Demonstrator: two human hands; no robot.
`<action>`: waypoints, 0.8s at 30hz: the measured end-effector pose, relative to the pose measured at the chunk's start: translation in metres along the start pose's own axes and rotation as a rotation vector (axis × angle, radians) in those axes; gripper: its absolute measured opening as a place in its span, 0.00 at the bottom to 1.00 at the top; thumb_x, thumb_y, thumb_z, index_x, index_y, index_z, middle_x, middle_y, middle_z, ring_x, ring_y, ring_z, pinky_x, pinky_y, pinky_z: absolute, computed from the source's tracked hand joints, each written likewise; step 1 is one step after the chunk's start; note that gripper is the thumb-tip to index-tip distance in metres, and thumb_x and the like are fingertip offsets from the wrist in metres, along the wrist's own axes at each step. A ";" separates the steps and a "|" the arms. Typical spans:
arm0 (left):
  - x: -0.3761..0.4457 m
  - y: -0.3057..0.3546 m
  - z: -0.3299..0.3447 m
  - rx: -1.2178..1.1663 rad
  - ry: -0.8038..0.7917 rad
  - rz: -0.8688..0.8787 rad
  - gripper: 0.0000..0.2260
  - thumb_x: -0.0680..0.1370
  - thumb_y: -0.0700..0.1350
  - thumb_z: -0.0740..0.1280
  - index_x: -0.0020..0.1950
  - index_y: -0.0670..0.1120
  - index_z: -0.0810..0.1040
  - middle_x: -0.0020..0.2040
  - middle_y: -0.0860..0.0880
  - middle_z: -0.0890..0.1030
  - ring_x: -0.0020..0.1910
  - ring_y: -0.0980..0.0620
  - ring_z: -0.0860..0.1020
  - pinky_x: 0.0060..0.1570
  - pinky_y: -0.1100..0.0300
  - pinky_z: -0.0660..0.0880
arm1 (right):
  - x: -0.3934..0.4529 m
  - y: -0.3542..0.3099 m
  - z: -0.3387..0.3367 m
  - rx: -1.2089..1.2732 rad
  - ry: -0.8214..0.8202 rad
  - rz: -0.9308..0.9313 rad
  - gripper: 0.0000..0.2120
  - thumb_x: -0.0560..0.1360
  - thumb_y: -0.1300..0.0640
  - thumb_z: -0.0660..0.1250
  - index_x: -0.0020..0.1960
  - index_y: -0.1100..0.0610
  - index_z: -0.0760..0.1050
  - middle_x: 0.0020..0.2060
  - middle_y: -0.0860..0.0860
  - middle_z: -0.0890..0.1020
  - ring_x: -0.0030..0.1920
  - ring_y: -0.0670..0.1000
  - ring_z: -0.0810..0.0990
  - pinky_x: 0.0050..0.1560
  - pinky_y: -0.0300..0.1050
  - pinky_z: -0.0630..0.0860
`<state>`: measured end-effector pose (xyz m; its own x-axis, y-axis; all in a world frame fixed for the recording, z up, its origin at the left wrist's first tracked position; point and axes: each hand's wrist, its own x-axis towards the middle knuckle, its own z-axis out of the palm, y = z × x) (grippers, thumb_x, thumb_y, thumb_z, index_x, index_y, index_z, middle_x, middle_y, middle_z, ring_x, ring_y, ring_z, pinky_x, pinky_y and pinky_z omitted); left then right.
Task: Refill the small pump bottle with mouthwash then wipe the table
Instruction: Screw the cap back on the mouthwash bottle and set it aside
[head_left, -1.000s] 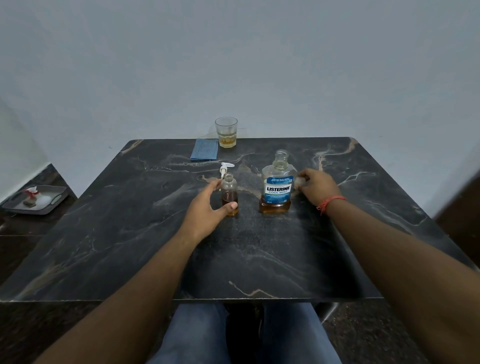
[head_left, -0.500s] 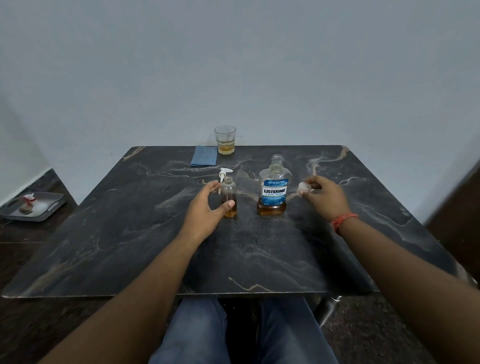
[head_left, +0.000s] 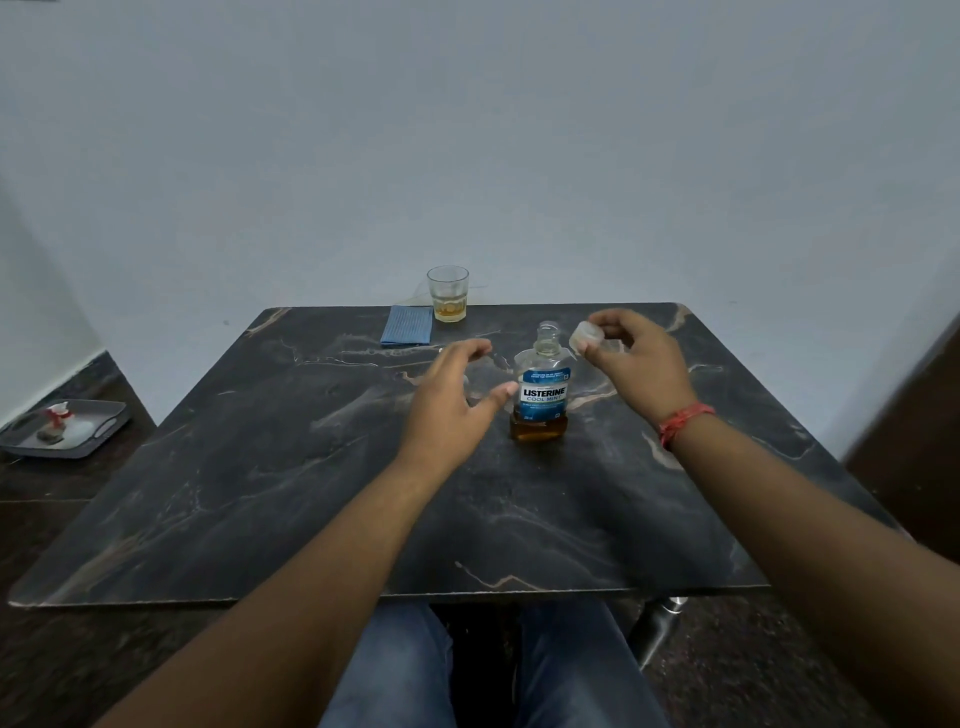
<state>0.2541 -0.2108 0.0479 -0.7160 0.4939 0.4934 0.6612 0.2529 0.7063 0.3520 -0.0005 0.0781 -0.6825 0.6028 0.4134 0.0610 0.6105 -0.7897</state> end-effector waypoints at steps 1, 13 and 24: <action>0.004 0.003 0.005 -0.011 -0.023 0.006 0.24 0.76 0.52 0.73 0.70 0.51 0.72 0.66 0.57 0.74 0.65 0.61 0.71 0.59 0.70 0.68 | 0.003 -0.005 0.000 -0.010 -0.002 -0.009 0.15 0.74 0.54 0.73 0.60 0.51 0.79 0.52 0.45 0.82 0.54 0.44 0.79 0.50 0.34 0.72; 0.042 0.016 0.050 -0.046 -0.219 -0.120 0.30 0.77 0.50 0.73 0.77 0.48 0.66 0.73 0.49 0.73 0.70 0.54 0.71 0.69 0.54 0.70 | 0.032 -0.033 0.001 -0.152 -0.163 -0.152 0.15 0.74 0.55 0.73 0.60 0.52 0.79 0.52 0.45 0.82 0.54 0.43 0.78 0.56 0.37 0.73; 0.045 0.021 0.053 -0.070 -0.219 -0.136 0.19 0.79 0.45 0.71 0.69 0.47 0.75 0.60 0.53 0.79 0.57 0.60 0.73 0.56 0.62 0.69 | 0.041 -0.043 -0.005 -0.243 -0.279 -0.193 0.16 0.74 0.55 0.73 0.61 0.52 0.79 0.53 0.46 0.82 0.55 0.43 0.78 0.51 0.31 0.69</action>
<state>0.2478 -0.1398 0.0580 -0.7266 0.6295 0.2754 0.5397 0.2749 0.7957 0.3247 0.0007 0.1313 -0.8675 0.3233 0.3781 0.0598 0.8222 -0.5660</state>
